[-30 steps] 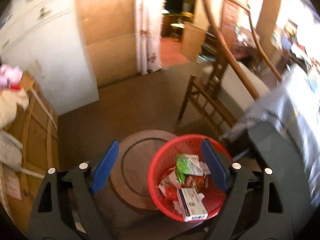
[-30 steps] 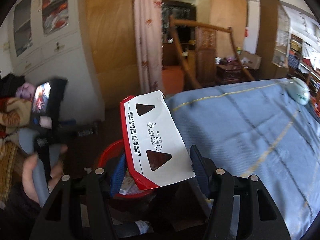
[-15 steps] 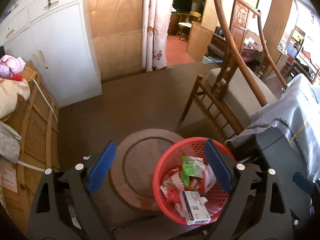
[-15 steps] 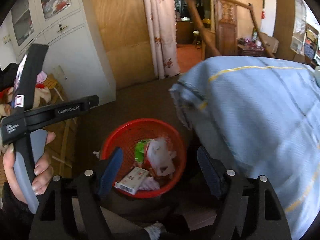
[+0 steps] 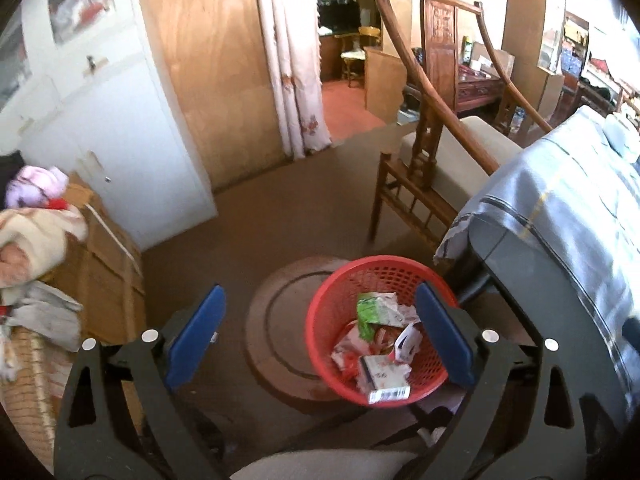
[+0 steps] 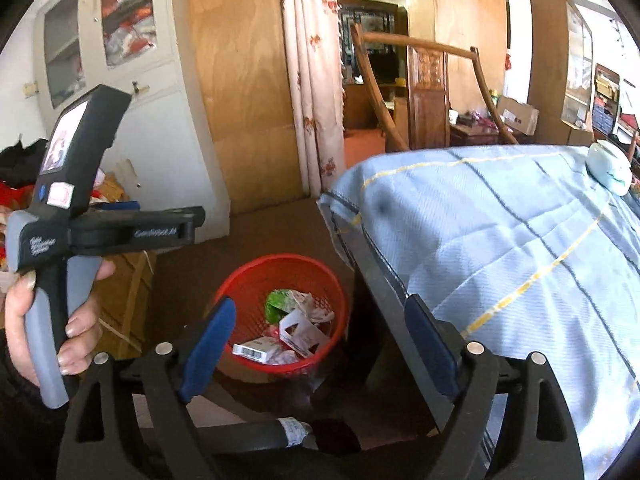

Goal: Collect trash
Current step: 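Open both grippers to drop the boxes into the basket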

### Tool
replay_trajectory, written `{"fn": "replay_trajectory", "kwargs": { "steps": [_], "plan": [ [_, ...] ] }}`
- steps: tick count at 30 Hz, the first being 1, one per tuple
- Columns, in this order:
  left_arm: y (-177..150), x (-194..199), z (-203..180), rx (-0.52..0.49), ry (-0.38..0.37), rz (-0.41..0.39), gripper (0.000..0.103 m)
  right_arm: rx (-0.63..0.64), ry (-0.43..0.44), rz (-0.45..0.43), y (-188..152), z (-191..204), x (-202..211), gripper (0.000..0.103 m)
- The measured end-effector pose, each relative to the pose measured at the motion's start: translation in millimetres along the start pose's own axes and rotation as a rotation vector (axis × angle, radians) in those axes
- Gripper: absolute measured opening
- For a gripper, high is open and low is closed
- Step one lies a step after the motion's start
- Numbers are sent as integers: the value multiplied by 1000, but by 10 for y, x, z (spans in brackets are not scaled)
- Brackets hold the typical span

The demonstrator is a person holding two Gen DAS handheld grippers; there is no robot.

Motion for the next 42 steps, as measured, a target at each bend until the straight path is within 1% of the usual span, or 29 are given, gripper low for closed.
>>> {"fn": "replay_trajectory", "kwargs": {
  "steps": [3, 4, 9, 12, 15, 18, 20, 22, 26, 29, 35, 39, 42],
  "plan": [
    [-47, 291, 18, 0, 29, -35, 93, 13, 15, -36, 2, 11, 175, 85],
    [-74, 413, 31, 4, 31, -55, 94, 16, 16, -47, 27, 33, 219, 85],
    [-172, 762, 33, -4, 30, -148, 95, 3, 2, -116, 143, 73, 504, 88],
    [-197, 860, 57, -13, 2, -191, 96, -19, -21, -142, 174, 112, 630, 88],
    [-239, 849, 143, -3, -35, -203, 96, -33, -46, -150, 189, 173, 682, 89],
    [-293, 762, 214, 22, -74, -174, 96, -33, -74, -133, 177, 259, 614, 89],
    [-309, 640, 265, 47, -97, -144, 96, -26, -103, -104, 138, 312, 487, 89],
    [-328, 519, 291, 63, -100, -122, 96, -29, -116, -69, 100, 335, 357, 89],
    [-368, 255, 325, 76, -79, -79, 96, -45, -120, 17, 34, 336, 21, 90],
    [-415, 65, 322, 83, -75, -38, 96, -53, -132, 58, -11, 324, -178, 90],
    [-531, -272, 283, 74, -37, 31, 96, -74, -119, 144, -110, 326, -530, 90],
    [-606, -456, 278, 79, -40, 79, 96, -77, -142, 193, -206, 313, -773, 90],
    [-647, -571, 279, 83, -29, 111, 96, -92, -155, 229, -283, 269, -911, 90]
  ]
}}
Point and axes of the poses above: each gripper's, at about its wrist camera, not at the fingertips, and x roughly against the way its jaws point, z to its left, y to its top, the point moved 1 cm from there along -x, roughly the way its jaws point, and after that the axes turned 1 degree about -x, right-handed, at the moved point
